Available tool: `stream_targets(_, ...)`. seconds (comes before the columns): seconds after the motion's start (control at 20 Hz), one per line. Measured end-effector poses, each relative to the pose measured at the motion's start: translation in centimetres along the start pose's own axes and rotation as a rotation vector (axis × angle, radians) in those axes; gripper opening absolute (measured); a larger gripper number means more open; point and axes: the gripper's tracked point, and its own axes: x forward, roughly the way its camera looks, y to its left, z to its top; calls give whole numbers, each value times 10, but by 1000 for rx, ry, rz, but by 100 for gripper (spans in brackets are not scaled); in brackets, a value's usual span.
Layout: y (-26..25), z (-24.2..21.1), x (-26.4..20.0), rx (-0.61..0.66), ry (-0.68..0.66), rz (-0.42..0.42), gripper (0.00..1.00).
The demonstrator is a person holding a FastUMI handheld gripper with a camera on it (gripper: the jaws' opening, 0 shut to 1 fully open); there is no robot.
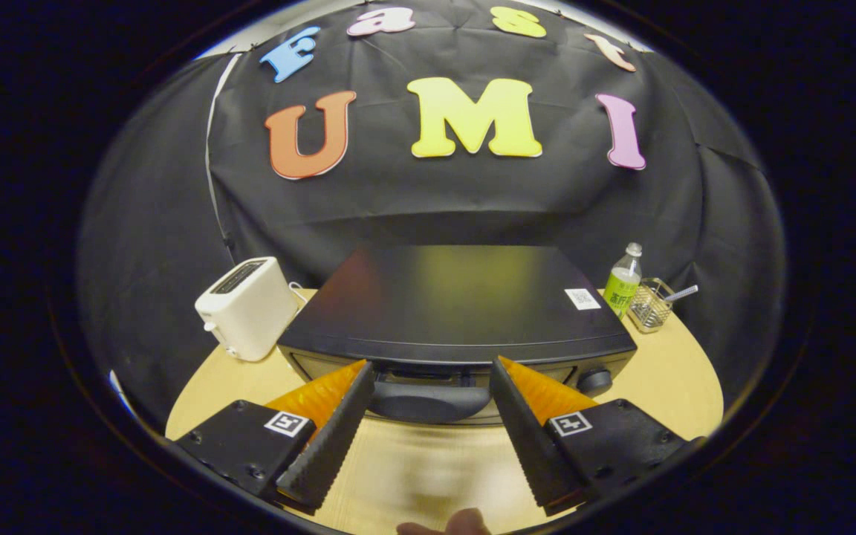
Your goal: Open the toaster oven, put the food inside, and close the toaster oven door.
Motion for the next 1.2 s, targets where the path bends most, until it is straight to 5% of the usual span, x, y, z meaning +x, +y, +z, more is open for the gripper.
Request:
stream_targets(0.55,-1,-14,4,-12,22,-74,100)
stream_targets(0.85,2,-83,-40,-38,115,-103,100)
stream_targets(1.2,1,-148,-48,-44,223,-42,100)
